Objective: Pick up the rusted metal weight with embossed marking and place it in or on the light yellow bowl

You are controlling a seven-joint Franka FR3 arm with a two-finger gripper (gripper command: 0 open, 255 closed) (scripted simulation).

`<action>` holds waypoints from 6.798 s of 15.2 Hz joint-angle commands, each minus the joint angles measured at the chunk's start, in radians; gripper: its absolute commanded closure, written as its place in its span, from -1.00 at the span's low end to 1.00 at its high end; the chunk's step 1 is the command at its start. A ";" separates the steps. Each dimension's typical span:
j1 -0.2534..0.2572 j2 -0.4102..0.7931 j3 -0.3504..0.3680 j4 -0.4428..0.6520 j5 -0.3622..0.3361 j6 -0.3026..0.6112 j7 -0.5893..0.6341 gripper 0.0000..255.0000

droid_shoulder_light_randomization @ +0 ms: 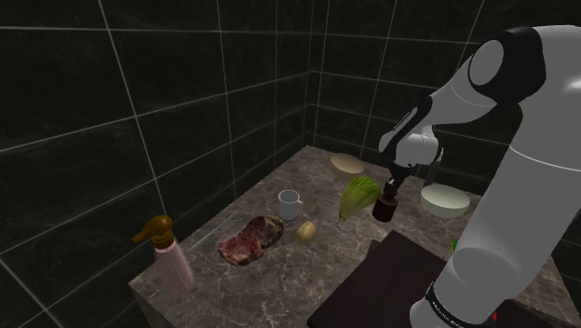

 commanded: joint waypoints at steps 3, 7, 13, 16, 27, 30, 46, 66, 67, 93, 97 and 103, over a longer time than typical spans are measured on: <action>0.002 -0.054 -0.013 0.003 -0.076 -0.041 0.055 1.00; -0.006 -0.121 -0.013 0.012 -0.158 -0.100 0.117 1.00; -0.026 -0.210 0.004 0.034 -0.244 -0.194 0.182 1.00; -0.035 -0.249 0.016 0.049 -0.273 -0.241 0.205 1.00; -0.059 -0.362 0.061 0.119 -0.331 -0.413 0.257 1.00; -0.063 -0.386 0.073 0.143 -0.338 -0.458 0.266 1.00; -0.121 -0.259 -0.183 0.402 -0.276 -0.585 -0.112 1.00; -0.256 0.157 -0.335 0.611 0.112 -0.577 -0.577 1.00; -0.259 0.164 -0.331 0.603 0.121 -0.566 -0.583 1.00; -0.288 0.217 -0.304 0.561 0.180 -0.499 -0.627 -1.00; -0.268 0.179 -0.327 0.589 0.137 -0.546 -0.599 -1.00; -0.268 0.179 -0.327 0.589 0.137 -0.546 -0.599 -1.00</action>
